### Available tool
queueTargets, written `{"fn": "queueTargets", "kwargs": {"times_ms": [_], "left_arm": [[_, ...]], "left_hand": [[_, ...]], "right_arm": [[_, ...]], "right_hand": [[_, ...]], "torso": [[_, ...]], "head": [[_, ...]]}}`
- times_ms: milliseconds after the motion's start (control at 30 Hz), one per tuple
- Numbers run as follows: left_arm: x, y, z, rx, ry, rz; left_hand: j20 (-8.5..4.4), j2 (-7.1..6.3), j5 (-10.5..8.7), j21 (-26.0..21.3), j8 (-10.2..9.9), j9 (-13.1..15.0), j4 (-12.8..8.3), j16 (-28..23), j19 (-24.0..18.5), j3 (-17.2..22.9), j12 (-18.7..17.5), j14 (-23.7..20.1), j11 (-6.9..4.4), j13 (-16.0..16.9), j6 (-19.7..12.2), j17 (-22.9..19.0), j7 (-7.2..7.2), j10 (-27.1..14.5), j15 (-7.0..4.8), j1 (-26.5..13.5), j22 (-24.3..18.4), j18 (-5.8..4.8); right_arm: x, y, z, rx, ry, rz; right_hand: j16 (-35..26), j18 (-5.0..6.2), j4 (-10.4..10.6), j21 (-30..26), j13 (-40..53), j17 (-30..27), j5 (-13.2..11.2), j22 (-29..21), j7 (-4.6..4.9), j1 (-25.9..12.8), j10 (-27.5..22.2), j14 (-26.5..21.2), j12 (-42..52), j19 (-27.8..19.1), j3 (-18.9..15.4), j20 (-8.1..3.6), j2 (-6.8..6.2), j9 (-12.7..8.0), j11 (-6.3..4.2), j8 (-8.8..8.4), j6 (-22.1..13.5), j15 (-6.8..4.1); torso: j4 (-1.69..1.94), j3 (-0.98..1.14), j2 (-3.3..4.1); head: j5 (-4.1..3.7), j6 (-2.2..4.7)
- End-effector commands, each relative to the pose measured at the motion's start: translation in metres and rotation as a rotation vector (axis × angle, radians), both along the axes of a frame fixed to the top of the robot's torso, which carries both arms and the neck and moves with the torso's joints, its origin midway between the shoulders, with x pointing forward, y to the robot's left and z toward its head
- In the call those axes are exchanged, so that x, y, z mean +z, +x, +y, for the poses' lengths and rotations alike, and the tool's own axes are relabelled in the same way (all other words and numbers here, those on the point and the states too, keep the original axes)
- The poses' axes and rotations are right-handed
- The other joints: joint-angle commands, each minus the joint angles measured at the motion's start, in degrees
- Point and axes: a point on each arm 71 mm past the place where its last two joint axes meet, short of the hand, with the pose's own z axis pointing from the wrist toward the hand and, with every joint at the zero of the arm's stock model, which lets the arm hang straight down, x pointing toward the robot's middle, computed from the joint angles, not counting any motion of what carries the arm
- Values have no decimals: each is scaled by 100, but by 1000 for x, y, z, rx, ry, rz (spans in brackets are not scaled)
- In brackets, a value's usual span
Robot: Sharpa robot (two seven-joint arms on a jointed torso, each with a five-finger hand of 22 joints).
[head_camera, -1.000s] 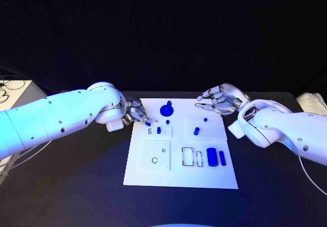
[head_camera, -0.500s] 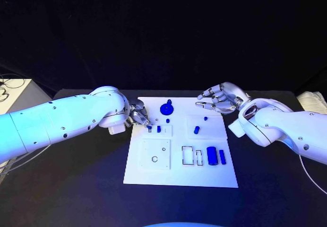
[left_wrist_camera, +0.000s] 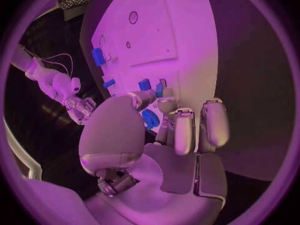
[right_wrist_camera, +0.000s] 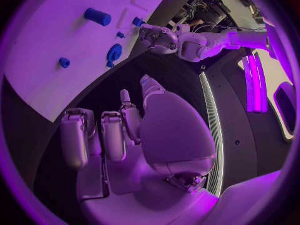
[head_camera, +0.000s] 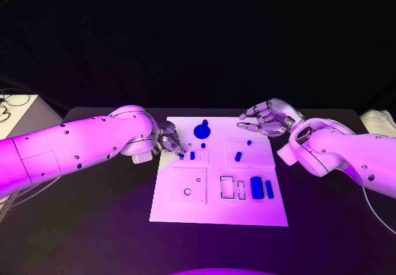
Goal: Assemble the parts on the task board
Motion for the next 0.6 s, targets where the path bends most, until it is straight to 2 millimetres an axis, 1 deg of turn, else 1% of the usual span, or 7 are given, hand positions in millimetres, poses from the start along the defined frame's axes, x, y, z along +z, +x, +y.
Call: {"fn": "queueTargets", "kwargs": {"times_ms": [33, 600], "left_arm": [[-1, -2, -1, -13, 22, 7], [-2, -2, 1, -17, 41, 16]], "left_hand": [[-4, 31, 21, 23, 15, 43, -934, 30, 18, 965, 23, 387, -1, 3, 79, 739, -39, 41, -31, -21, -4, -70], [-5, 23, 27, 28, 16, 43, -948, 34, 26, 982, 28, 390, -3, 13, 82, 747, -41, 49, -32, -32, 7, -72]], "right_arm": [[1, 0, 1, 10, -1, -9], [1, -1, 0, 10, -1, -8]], "right_hand": [[-39, 55, 2, -21, 257, 661, 36, 1019, 2, -58, -42, 399, -18, 197, 19, 0, -22, 7, -3, 33, -53, 18], [-39, 55, 2, -21, 257, 661, 36, 1019, 2, -58, -42, 399, -18, 197, 19, 0, -22, 7, -3, 33, -53, 18]], "torso": [[0, 2, -2], [0, 1, 0]], "head": [[19, 10], [24, -3]]}}
